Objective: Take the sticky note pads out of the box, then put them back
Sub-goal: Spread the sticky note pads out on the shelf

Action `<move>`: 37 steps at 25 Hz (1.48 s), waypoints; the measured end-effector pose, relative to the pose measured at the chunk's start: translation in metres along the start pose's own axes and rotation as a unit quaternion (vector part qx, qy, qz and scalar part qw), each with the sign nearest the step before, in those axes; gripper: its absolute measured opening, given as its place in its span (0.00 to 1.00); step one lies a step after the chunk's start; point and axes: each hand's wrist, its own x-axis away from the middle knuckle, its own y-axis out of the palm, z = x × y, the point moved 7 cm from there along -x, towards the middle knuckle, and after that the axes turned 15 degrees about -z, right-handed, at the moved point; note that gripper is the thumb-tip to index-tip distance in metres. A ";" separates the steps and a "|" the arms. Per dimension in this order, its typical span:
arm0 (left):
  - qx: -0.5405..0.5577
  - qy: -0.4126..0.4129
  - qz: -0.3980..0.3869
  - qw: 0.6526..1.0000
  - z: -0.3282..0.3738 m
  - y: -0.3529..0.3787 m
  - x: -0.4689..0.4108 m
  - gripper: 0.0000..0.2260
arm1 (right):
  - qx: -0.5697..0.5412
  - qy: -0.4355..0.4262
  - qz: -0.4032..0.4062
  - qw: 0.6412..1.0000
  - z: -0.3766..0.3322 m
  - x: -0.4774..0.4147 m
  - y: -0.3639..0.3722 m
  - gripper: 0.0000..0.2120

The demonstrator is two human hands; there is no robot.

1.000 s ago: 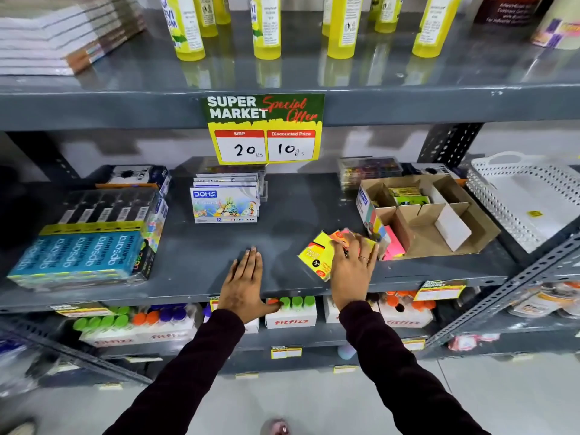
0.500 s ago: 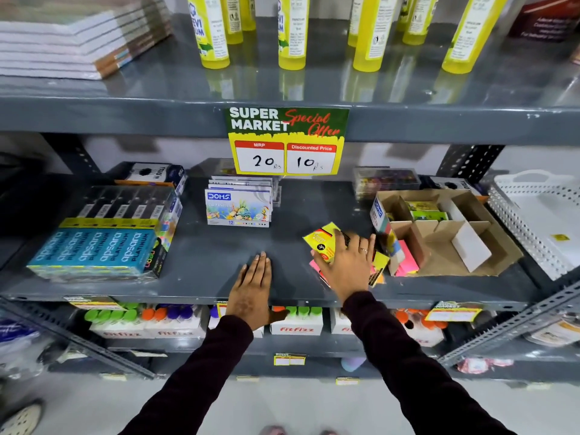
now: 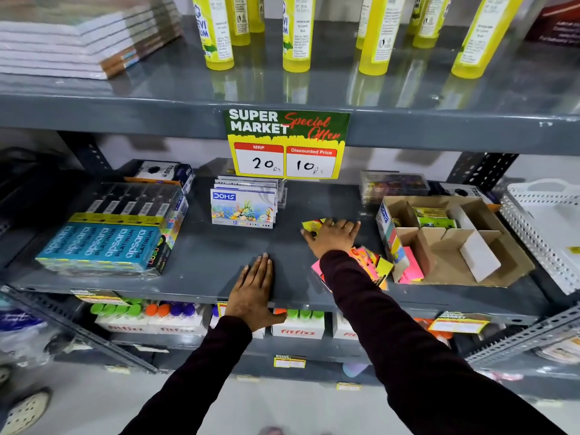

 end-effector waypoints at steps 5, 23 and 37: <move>-0.004 -0.009 0.010 1.000 -0.001 0.001 -0.001 0.52 | 0.012 -0.042 -0.010 0.999 0.031 0.061 -0.012 0.42; 0.021 -0.027 0.011 0.999 -0.022 -0.004 0.019 0.47 | 0.031 -0.079 0.002 0.996 -0.049 0.072 0.037 0.34; -0.023 -0.042 -0.002 0.999 -0.013 -0.002 0.008 0.51 | 0.007 0.004 -0.016 1.000 0.055 0.092 0.007 0.42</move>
